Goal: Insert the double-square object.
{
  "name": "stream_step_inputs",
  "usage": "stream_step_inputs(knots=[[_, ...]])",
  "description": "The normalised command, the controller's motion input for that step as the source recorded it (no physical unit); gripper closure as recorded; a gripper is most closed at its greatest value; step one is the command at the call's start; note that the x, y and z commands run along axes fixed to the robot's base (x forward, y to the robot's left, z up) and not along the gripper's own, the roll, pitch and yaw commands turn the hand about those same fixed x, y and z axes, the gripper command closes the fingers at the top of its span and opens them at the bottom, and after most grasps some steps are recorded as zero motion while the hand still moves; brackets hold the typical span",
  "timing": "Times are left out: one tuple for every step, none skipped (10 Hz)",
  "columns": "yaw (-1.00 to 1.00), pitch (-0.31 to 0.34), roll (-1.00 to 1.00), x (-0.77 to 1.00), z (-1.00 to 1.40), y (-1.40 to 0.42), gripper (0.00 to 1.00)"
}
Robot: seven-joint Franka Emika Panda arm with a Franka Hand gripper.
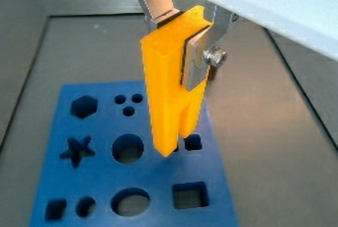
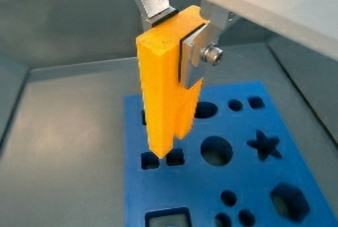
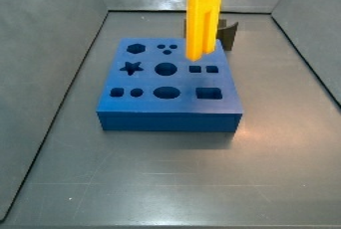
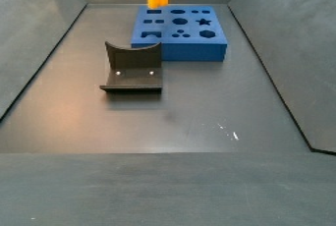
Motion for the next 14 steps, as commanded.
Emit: stream_step_inputs(knots=[[-0.91, 0.161, 0.00, 0.00, -0.02, 0.05, 1.00], [-0.92, 0.154, 0.00, 0.00, -0.01, 0.04, 1.00], [-0.93, 0.153, 0.00, 0.00, -0.01, 0.04, 1.00], [-0.92, 0.177, 0.00, 0.00, -0.01, 0.04, 1.00], [-0.86, 0.234, 0.01, 0.00, -0.05, 0.06, 1.00], [-0.79, 0.296, 0.03, 0.00, -0.13, 0.09, 1.00], [-0.69, 0.343, 0.04, 0.00, -0.15, 0.11, 1.00], [-0.61, 0.336, 0.02, 0.05, -0.09, 0.07, 1.00], [-0.54, 0.344, 0.01, 0.13, -0.03, 0.04, 1.00], [-0.44, 0.329, 0.01, 0.26, 0.00, 0.00, 1.00], [-0.39, 0.199, 0.00, 0.44, 0.04, -0.01, 1.00], [-0.32, 0.070, 0.00, 0.44, 0.00, -0.05, 1.00], [-0.31, 0.006, 0.00, 0.65, -0.12, -0.04, 1.00], [-0.29, 0.001, 0.02, 0.66, -0.11, 0.00, 1.00]])
